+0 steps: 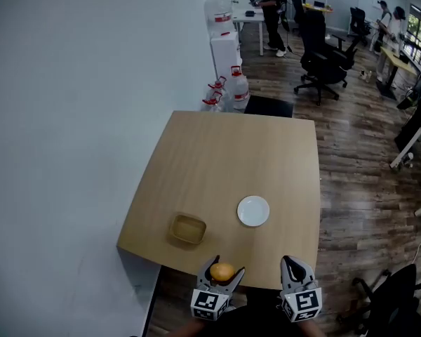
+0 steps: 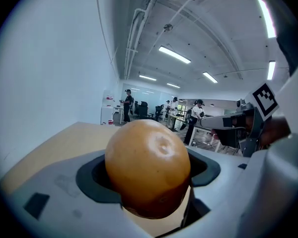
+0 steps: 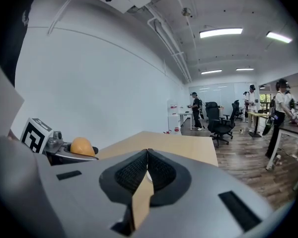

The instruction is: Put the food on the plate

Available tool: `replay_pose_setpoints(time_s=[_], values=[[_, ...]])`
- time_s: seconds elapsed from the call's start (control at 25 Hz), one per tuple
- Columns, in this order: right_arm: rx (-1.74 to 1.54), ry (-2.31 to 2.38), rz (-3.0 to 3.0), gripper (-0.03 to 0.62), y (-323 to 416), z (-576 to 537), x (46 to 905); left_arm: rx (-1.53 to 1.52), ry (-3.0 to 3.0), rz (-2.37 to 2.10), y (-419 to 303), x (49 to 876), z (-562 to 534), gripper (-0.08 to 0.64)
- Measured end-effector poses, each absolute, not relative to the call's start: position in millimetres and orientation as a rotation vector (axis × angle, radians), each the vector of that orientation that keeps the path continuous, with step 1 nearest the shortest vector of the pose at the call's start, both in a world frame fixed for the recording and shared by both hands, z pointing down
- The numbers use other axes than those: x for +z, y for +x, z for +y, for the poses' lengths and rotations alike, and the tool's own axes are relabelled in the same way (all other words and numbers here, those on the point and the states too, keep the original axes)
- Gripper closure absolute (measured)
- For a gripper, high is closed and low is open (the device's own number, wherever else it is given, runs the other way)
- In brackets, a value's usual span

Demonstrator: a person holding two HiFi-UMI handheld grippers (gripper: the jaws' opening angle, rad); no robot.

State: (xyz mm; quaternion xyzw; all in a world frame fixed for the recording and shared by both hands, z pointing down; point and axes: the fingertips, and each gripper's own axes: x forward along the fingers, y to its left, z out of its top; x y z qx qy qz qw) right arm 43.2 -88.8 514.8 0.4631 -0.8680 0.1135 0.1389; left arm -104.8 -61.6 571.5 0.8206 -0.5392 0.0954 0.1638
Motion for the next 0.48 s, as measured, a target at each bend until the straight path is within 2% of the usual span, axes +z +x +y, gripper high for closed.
replay_pose_setpoints(time_s=[0.48], values=[[0.441,1.294,-2.501,0.532,50,-171,545,0.392,2.297,-1.456,-75,624,-178,0.221]])
